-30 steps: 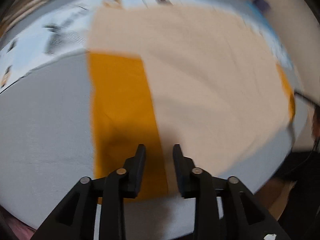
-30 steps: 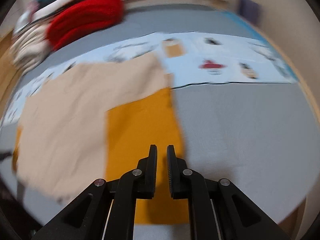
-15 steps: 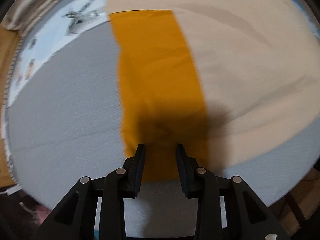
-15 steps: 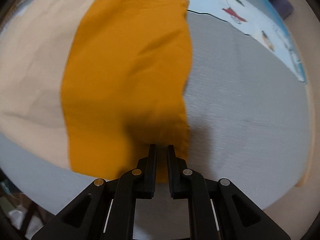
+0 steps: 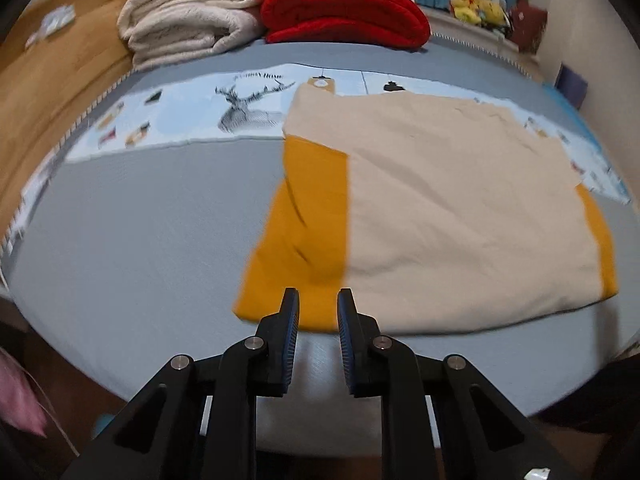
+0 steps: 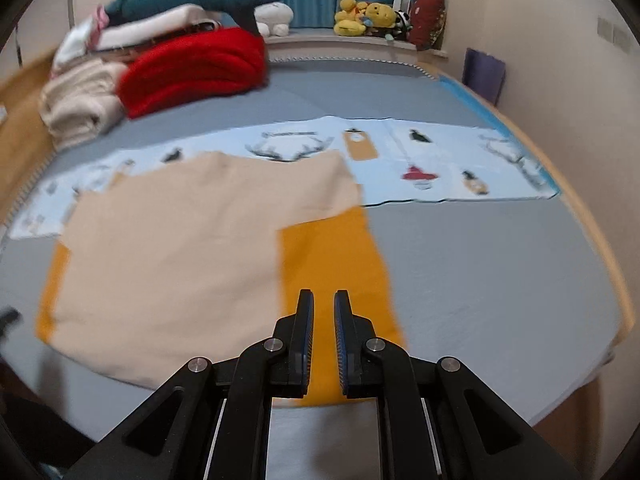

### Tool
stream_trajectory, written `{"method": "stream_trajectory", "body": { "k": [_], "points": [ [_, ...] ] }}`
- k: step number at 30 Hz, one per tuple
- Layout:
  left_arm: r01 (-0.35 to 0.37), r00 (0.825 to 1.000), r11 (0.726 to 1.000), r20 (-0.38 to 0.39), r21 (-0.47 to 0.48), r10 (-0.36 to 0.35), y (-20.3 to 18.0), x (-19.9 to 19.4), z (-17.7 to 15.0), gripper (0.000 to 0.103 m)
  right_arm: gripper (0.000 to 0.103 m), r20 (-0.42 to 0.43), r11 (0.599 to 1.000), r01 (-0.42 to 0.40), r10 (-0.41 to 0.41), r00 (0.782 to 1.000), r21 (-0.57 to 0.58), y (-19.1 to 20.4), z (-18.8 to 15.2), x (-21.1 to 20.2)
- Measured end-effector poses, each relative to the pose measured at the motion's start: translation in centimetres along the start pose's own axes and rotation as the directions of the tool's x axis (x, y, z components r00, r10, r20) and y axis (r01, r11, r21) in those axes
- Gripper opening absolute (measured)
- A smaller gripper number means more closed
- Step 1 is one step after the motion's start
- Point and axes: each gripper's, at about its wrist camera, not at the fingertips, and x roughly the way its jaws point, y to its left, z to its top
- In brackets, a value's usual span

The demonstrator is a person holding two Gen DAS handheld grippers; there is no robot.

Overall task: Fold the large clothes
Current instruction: 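Open both tools and lift them off the jacket, then grasp the orange sleeve edge with the left tool and lift it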

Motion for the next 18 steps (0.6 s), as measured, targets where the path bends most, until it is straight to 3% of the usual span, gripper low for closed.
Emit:
{"method": "stream_trajectory", "body": {
  "k": [3, 6, 10, 14, 18],
  "points": [
    [0.042, 0.999, 0.997, 0.015, -0.061, -0.041, -1.2, -0.9, -1.2, 0.017, 0.012, -0.005, 0.998, -0.055, 0.055, 0.998, -0.03, 2.7, -1.0, -0.7],
    [0.076, 0.997, 0.993, 0.006, -0.095, -0.075, -1.5, 0.7, -1.0, 0.017, 0.012, 0.002, 0.992, -0.075, 0.075, 0.997, -0.106, 5.2, -1.7, -0.9],
    [0.108, 0.993, 0.976, -0.029, -0.192, -0.115, -0.7, 1.9, -1.4, 0.018, 0.012, -0.024, 0.984, -0.116, 0.114, 0.993, -0.133, 5.5, -2.0, 0.3],
    [0.165, 0.977, 0.903, -0.058, -0.396, -0.204, 2.1, 4.1, -2.1, 0.024, 0.012, -0.074, 0.975, -0.163, 0.153, 0.985, -0.152, 6.5, -2.3, 1.6],
    [0.18, 0.964, 0.832, -0.073, -0.525, -0.254, 4.3, 5.9, -3.0, 0.031, 0.012, -0.154, 0.951, -0.217, 0.186, 0.97, -0.22, 8.9, -3.1, 3.5]
  ]
}}
